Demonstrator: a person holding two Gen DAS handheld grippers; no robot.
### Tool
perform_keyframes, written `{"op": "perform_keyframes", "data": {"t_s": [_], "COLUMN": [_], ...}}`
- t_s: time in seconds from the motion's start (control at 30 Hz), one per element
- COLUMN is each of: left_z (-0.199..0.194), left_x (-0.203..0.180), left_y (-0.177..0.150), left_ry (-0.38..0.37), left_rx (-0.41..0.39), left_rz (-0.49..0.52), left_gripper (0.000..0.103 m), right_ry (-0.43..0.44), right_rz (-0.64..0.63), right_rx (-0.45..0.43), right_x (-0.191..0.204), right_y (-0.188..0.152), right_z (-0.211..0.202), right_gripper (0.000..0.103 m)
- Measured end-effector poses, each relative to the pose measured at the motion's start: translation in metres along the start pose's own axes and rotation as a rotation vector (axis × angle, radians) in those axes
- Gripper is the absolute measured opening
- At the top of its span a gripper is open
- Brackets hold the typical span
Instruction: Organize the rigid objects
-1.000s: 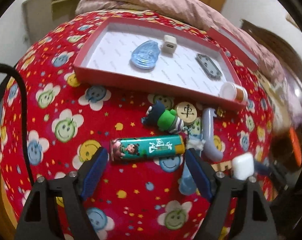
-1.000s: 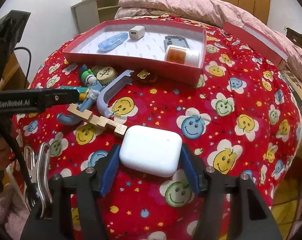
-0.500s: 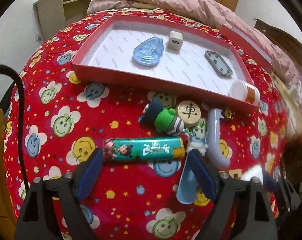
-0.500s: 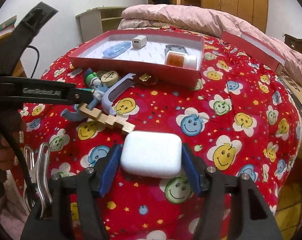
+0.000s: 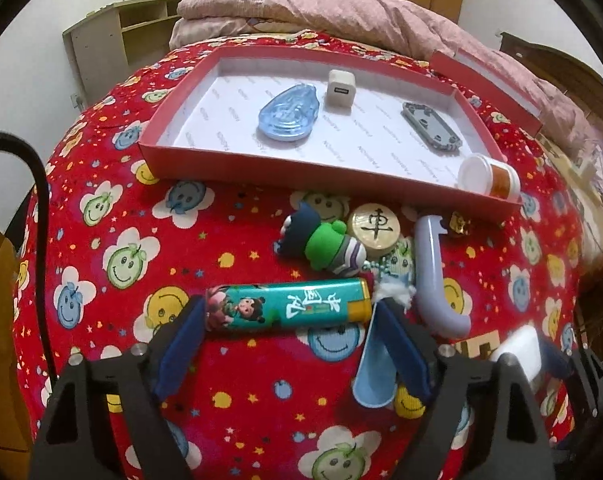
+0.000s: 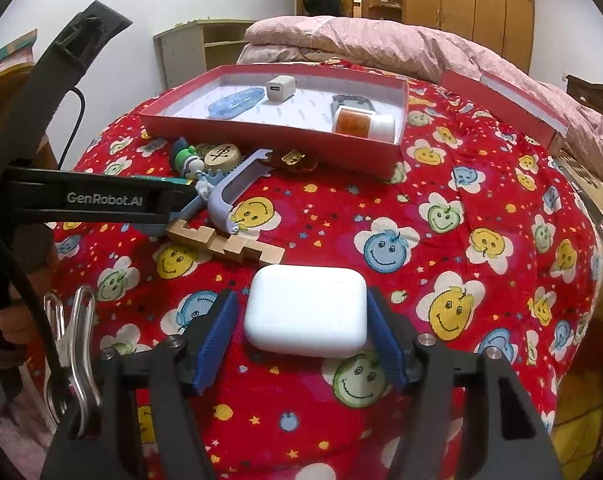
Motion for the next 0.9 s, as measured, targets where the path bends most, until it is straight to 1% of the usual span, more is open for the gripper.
{"op": "perform_keyframes", "data": {"t_s": [0.2,0.33,0.47,0.57,0.67,0.8,0.83,0.9], "left_z": [-0.004,0.001,-0.001,-0.008,-0.015,-0.014,-0.012,-0.007], "left_x": [0.004,0.0,-0.002,0.008,0.018,0.022,0.021,0.019], "left_y": [-0.002,0.003,0.002,0.0,0.0,-0.001,-0.001,-0.004], "left_ry": [-0.025,-0.005,-0.022,-0.024,-0.012,-0.014,-0.015,0.009], "left_rx": [0.0,-0.003,0.007,0.021,0.008,0.022,0.027,0.034], "left_rz": [0.001,0.01,0.026,-0.003,-0.035,-0.052,-0.049,-0.019], "left_gripper": [0.086,0.087,0.087,0.087,0.087,0.087,0.087,0.087], "right_ry": [-0.001,0.0,0.014,0.02,0.021,0.026,0.025,0.027], "right_rz": [0.001,0.005,0.024,0.031,0.033,0.037,0.036,0.038], "right_rx": [0.0,0.002,-0.002,-0.006,-0.009,-0.013,-0.013,-0.014], "right_x": [0.0,0.0,-0.002,-0.003,-0.003,-0.004,-0.004,-0.004], "right_y": [0.0,0.0,0.0,0.0,0.0,0.0,0.0,0.0], "right_z": [0.0,0.0,0.0,-0.001,-0.001,-0.002,-0.002,-0.002], "right_gripper": [0.066,0.066,0.066,0.066,0.066,0.066,0.066,0.066]}}
Point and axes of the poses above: each gripper's, at about its wrist camera, not at the fingertips, and z roughly the way its jaws point, x to its left, y to its top, the point moved 6 cm from there along z, roughly the way its jaws point, and after that the axes turned 10 degrees about -z, right-handed, at the moved point
